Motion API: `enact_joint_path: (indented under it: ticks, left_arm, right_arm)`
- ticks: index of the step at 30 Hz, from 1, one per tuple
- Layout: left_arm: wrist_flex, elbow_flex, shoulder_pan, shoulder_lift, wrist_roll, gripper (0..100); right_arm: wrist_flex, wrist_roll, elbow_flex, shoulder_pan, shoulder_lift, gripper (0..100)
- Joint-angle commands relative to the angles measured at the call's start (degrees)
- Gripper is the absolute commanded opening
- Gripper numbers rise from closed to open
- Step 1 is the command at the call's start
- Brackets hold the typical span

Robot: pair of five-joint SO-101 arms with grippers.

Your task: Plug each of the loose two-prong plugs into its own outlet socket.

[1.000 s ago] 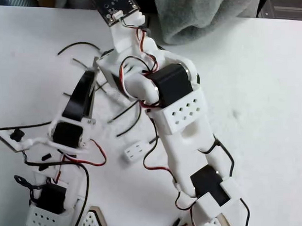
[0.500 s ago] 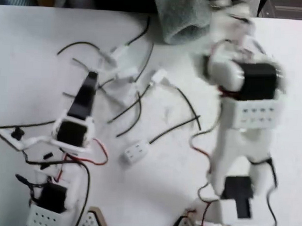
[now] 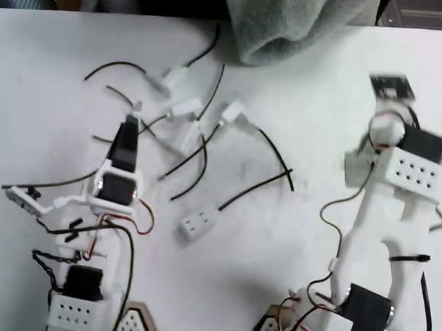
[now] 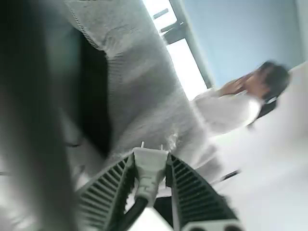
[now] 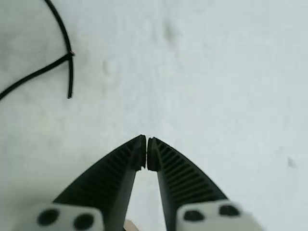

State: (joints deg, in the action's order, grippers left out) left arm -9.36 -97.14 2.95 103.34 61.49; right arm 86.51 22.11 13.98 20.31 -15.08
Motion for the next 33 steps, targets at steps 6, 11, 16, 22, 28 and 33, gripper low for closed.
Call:
enact_joint_path:
  ticks: [6,11,16,22,28,33]
  left_arm:
    - [-7.3,0.7,-0.9,0.2,-12.8,2]
    - [-8.5,1.5,-3.0,0.2,-34.6,2]
    - [-20.1,8.4,-2.9,-0.1,-42.6,2]
    - [-34.7,22.1,1.9,-0.3,-52.6,2]
    - [-39.3,32.0,2.6,-11.6,-59.5,2]
    - [-47.8,51.7,2.2,-32.8,-62.3,2]
  right_arm:
    - [-27.0,-5.0,28.8,2.9,-1.8,2.0]
    - [-40.7,-5.2,40.2,2.9,-1.7,2.1]
    - [-41.9,-5.2,41.5,2.8,-2.7,1.9]
    - [-41.9,-5.2,41.6,0.9,-2.3,1.9]
    - [-41.9,-5.2,41.6,1.0,-2.3,1.9]
    - [-41.9,-5.2,41.6,1.0,-2.3,1.9]
